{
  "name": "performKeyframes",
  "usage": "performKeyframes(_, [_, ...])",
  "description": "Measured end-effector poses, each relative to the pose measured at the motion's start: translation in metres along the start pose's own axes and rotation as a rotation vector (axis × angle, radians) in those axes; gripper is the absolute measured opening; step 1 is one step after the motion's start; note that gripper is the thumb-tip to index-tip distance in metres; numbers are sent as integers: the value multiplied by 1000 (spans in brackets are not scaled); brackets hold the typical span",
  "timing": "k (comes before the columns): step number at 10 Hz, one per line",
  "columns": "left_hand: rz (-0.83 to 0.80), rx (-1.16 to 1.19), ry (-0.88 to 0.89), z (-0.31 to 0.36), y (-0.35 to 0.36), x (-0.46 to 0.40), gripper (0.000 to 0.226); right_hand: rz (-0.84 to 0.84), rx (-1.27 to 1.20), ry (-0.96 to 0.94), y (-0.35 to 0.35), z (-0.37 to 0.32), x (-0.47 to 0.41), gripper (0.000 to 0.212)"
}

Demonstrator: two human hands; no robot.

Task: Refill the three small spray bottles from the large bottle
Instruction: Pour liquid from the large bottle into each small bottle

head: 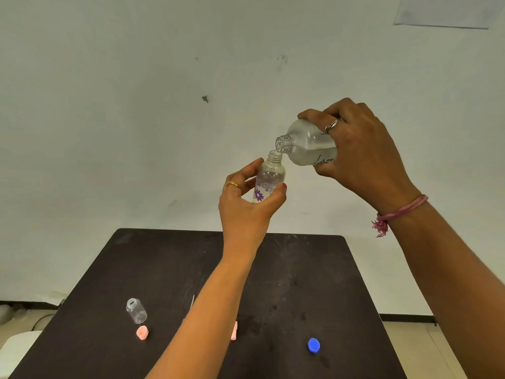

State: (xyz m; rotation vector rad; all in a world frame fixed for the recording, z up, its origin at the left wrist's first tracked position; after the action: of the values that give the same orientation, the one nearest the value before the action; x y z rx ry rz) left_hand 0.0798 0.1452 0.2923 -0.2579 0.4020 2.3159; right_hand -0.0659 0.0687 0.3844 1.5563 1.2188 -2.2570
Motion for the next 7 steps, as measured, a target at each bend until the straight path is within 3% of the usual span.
performKeyframes(7, [-3, 2, -4, -1, 1, -2, 50, -9, 9, 1, 3, 1, -1, 72])
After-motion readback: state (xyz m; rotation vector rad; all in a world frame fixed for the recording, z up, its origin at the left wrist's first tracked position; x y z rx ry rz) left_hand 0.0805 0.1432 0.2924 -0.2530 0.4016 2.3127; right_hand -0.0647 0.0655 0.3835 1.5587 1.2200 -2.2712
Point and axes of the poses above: each hand's wrist, its own x-axis away from the middle knuckle, its own y-axis out of the palm, z = x × y, the point moved 2 cm from there along -x, towards the middle knuckle, and after that the axes turned 9 degrees about z, right-handed, at the moved point
